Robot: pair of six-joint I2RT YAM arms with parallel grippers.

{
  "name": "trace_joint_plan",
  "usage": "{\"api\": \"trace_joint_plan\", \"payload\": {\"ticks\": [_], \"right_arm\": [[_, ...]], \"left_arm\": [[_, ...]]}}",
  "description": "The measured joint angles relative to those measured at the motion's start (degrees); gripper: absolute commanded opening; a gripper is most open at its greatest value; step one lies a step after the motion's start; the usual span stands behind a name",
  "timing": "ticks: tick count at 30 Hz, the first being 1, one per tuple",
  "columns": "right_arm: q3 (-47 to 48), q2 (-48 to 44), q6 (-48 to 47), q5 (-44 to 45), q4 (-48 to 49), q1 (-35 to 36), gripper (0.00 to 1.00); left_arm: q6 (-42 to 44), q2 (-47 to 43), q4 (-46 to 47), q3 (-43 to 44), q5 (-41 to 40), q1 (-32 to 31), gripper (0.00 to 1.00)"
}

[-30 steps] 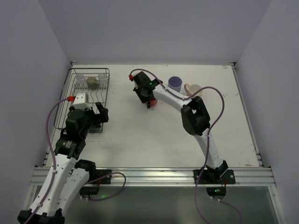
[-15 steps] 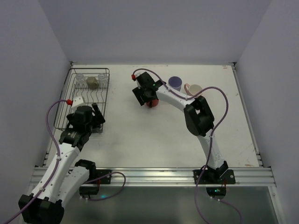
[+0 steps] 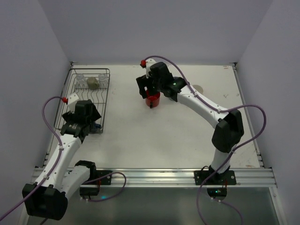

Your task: Unload the cups from the dish rack

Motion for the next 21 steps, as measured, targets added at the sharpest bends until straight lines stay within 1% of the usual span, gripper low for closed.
{"api": "trace_joint_plan", "payload": {"ticks": [6,8,16,21], "right_arm": [[-4.66,-6.64,1.36,-2.36,2.47,0.0,0.79],[-5.75,-7.87,1.68,-3.1,2.8,0.02,0.79],[-7.04,-8.7,2.84,-5.99,4.04,0.33,0.79],[-7.04,-8.72,2.97,-6.21,4.59,0.96,0.79]], "left_arm": [[0.59,4.55,0.15,0.02,4.9,7.63,0.99],[1.36,5.84,0.15,0.13,6.29,9.11,0.99],[3.34,12.33,0.92,2.16,10.95,9.27,0.98],[3.61,15.74,1.49,2.4,11.91,9.27,0.94]]}}
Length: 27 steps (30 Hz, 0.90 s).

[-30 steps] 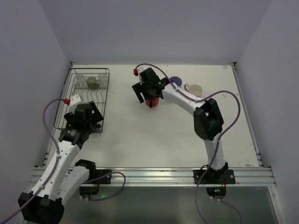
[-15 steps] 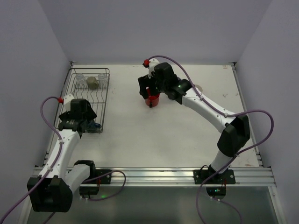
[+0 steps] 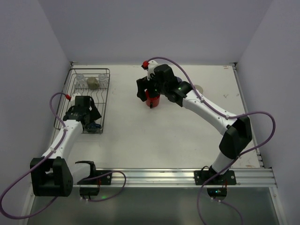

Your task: Unload the cups from the dish rack

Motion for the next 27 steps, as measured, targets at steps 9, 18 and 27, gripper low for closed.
{"api": "trace_joint_plan", "payload": {"ticks": [9,18,27], "right_arm": [[-0.94,-0.33,0.24,-0.07,0.98,0.26,0.79],[-2.43,-3.19,1.27,-1.49,1.79,0.66,0.78],[-11.3,-11.41,8.15,-6.38,10.49,1.05,0.8]], "left_arm": [[0.79,2.62,2.14,-0.74,0.37,0.02,0.63],[1.18,1.92,2.97,-0.96,1.46,1.46,0.25],[1.14,-8.02,4.24,-0.66,1.99,1.77,0.15]]}}
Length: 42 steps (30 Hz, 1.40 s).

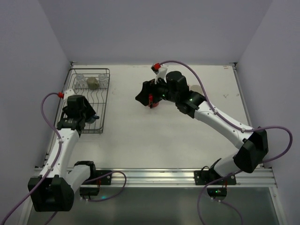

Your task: Unload the cups from the dish rack

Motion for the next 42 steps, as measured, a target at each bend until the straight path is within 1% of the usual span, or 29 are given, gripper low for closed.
{"api": "trace_joint_plan", "payload": {"ticks": [4,8,14,19,23,26,30,35,40,42], "right_arm": [[-7.67,-3.08,7.69,-4.42,9.18,0.26,0.8],[-14.69,-4.0,16.9,-7.89,20.31,0.59,0.79],[-21.11,-3.58,28.35,-10.49,33.27,0.68,0.76],[-23.5,-1.36,35.58,-12.31,43.74,1.07,0.73],[-26.91,-1.05,39.87,-11.72,48.74,1.42,0.74],[-29.03,-1.05,41.75,-10.84,50.66,1.51,0.73],[-29.44,-1.03,43.93,-11.08,52.57,1.51,0.73],[-29.42,-1.01,45.57,-12.92,55.91,1.68,0.68],[-29.29,-0.44,48.7,-16.04,59.95,1.9,0.67],[-29.07,0.09,49.75,-17.09,61.46,2.14,0.6]], "left_arm": [[-0.02,-3.74,0.92,1.18,1.36,0.0,0.12],[0.07,-8.2,2.16,1.31,5.42,0.04,0.12],[0.0,-15.08,5.03,1.22,17.0,0.09,0.08],[-2.45,-20.59,12.46,-2.34,28.87,0.09,0.05],[-6.51,-21.51,19.87,-6.1,38.64,-0.28,0.04],[-9.92,-20.48,25.9,-8.76,44.17,-0.7,0.03],[-15.63,-19.74,34.77,-12.74,50.29,-2.25,0.01],[-20.94,-19.71,42.66,-15.34,54.95,-2.73,0.01],[-25.14,-19.82,49.13,-16.72,57.13,-3.8,0.01],[-26.27,-19.8,50.93,-17.18,57.57,-4.52,0.01]]}}
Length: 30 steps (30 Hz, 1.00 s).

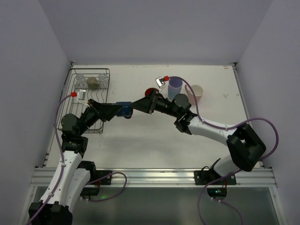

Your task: Unload the cups from the dish rack

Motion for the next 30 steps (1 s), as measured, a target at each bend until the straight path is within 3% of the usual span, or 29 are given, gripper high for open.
{"api": "trace_joint_plan", "payload": {"ticks": [4,7,8,10,11,14,17,23,30], "right_arm": [[0.09,0.11,1.6,-1.53,2.12,0.35,0.44],[0.11,0.24,2.6,-2.08,3.48,0.39,0.25],[0.11,0.57,3.1,-2.25,4.26,0.37,0.19],[-0.02,1.07,4.22,-2.32,5.81,0.24,0.02],[-0.11,1.16,4.92,-2.51,6.36,0.28,0.0],[-0.98,0.96,5.99,-2.86,8.31,0.35,0.0],[-3.39,-0.74,4.55,-2.6,6.91,0.24,0.0],[-6.97,-10.84,-5.4,0.44,-9.07,-1.86,0.0],[-4.28,-23.08,-25.29,14.69,-39.78,-3.74,0.0]], "left_arm": [[-1.27,0.81,2.29,-0.17,0.24,-2.58,0.06],[-2.16,1.44,4.0,-0.48,-0.13,-4.57,0.21],[-2.34,1.49,4.46,-0.5,-0.24,-5.01,0.36],[-2.71,1.46,5.16,-0.5,-0.59,-5.51,0.51],[-2.93,1.46,5.31,-0.5,-0.63,-5.57,0.64],[-2.01,1.27,5.38,-0.44,-0.98,-5.68,0.88],[0.9,1.01,1.86,0.68,-2.58,-5.73,1.0],[12.48,-1.6,-10.58,6.67,-7.45,-5.9,1.0],[28.57,-6.4,-26.91,10.51,-18.49,-6.03,1.0]]}}
